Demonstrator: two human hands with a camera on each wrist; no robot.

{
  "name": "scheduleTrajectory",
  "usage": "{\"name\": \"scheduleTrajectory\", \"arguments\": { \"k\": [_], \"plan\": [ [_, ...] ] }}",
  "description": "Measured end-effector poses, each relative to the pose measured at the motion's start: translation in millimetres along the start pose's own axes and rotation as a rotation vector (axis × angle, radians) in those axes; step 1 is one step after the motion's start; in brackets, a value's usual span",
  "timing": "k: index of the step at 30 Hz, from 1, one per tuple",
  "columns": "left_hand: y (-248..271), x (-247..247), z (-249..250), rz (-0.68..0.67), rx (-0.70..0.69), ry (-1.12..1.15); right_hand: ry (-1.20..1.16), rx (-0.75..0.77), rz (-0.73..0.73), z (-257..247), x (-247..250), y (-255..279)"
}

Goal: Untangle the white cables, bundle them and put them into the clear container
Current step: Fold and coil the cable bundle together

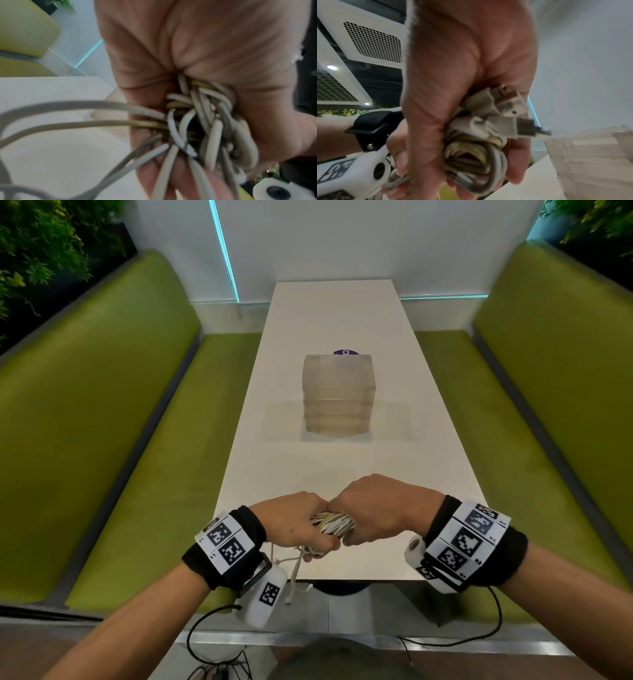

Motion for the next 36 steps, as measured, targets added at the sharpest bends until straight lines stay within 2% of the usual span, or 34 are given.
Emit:
{"name": "scheduleTrajectory", "arguments": {
  "k": [3,11,18,21,26,31,36],
  "plan": [
    [-2.4,3.4,0.0,0.024,-0.016,0.021,-0.018,-0.01,0.018,1.1,3.2,-0.4],
    [-11.1,13.1,-6.1,0.141,-0.041,0.105,0.146,-0.028,0.123,10.2,8.8,-6.4],
    [-8.2,14.0,-6.2,0.15,-0.083,0.194,0.129,-0.002,0.162,10.2,8.8,-7.4],
    [-5.5,19.6,-3.1,0.163,-0.129,0.291,0.135,-0.006,0.168,14.6,17.0,-5.7],
    [4.2,36.8,-2.9,0.179,-0.311,0.641,0.039,-0.039,0.275,29.3,43.0,5.8],
    [4.7,42.1,-5.5,0.242,-0.321,0.507,-0.048,-0.061,0.387,42.2,67.2,17.0],
    [7.9,47.8,-9.7,0.355,-0.282,0.356,-0.287,-0.053,0.505,52.9,82.3,28.9]
  ]
}}
Point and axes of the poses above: each hand's wrist, its own y-axis away from the middle knuckle, its own x-axis out of the back of the hand, z = x × y, the point moved 8 cm from there along -y, towards the middle knuckle, and after that the axes turned 3 degrees about x, right-handed, at the moved point
